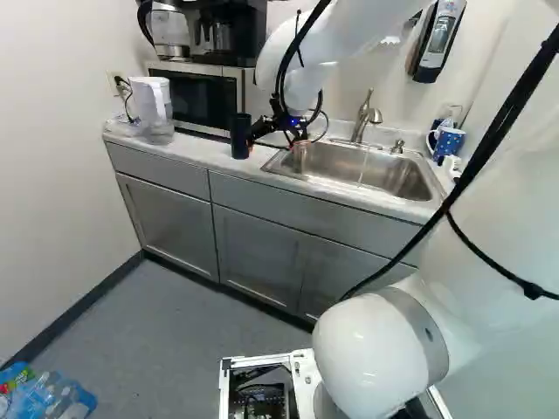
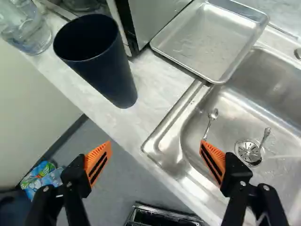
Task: Rinse the cup and place it in the tray
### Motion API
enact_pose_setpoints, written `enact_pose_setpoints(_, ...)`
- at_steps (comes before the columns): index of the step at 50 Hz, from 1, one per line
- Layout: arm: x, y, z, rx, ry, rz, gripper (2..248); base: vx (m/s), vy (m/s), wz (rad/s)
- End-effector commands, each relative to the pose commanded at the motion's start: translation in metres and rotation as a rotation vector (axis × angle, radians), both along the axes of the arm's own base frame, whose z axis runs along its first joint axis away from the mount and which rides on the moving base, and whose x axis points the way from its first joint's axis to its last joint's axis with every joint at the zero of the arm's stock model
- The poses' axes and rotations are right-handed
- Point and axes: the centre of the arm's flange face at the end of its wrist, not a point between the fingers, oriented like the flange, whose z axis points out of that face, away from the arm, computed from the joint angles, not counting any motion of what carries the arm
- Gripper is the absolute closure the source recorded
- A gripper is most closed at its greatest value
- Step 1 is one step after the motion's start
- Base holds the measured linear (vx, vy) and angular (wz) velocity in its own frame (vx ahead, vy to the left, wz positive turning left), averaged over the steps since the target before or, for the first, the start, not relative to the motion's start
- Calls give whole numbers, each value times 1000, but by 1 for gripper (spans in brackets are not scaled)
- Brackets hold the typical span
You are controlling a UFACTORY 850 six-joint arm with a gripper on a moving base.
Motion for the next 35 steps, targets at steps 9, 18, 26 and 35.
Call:
enact_pose_setpoints(9, 7, 15, 0, 0, 1, 29, 3, 0, 0, 0)
enact_pose_setpoints(18, 17, 29, 1, -1, 2, 51, 3, 0, 0, 0)
enact_pose_setpoints(26, 25, 36, 1, -1, 3, 62, 3, 0, 0, 0)
enact_pose_setpoints(35, 28, 39, 1, -1, 3, 66, 3, 0, 0, 0)
